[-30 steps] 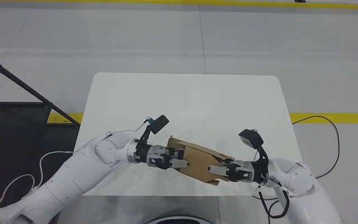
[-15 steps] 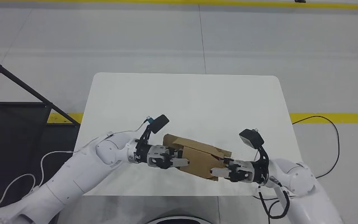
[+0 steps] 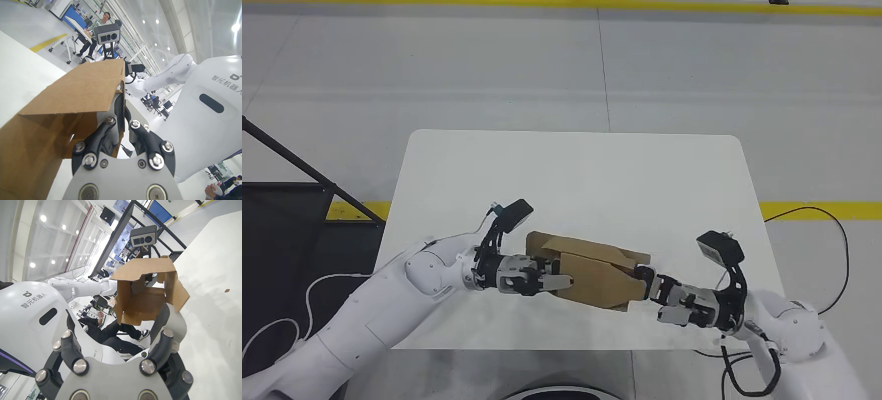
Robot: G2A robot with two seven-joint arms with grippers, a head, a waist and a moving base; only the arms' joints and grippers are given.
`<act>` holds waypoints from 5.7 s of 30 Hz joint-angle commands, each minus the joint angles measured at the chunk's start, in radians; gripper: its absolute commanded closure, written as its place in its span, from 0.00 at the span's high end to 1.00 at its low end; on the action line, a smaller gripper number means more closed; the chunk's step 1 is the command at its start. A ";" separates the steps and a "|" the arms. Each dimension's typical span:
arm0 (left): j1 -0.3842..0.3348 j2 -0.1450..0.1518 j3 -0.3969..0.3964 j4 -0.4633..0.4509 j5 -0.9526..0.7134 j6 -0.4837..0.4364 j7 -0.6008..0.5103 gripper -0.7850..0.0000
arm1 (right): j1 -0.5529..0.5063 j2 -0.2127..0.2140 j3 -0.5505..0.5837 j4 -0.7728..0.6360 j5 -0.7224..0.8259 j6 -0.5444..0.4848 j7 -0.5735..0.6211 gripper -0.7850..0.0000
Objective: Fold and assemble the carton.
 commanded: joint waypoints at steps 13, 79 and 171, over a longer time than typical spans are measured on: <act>0.003 0.000 -0.003 0.001 -0.003 0.000 0.000 0.00 | -0.088 0.003 0.082 -0.045 -0.066 -0.047 -0.124 1.00; -0.026 -0.054 -0.132 0.118 -0.518 0.552 -0.513 0.00 | -0.263 -0.031 0.207 -0.379 -1.387 -0.283 -0.811 1.00; 0.045 -0.173 -0.230 0.141 -0.343 0.582 -0.582 0.00 | 0.233 0.037 -0.264 -0.506 -1.067 0.141 -0.215 1.00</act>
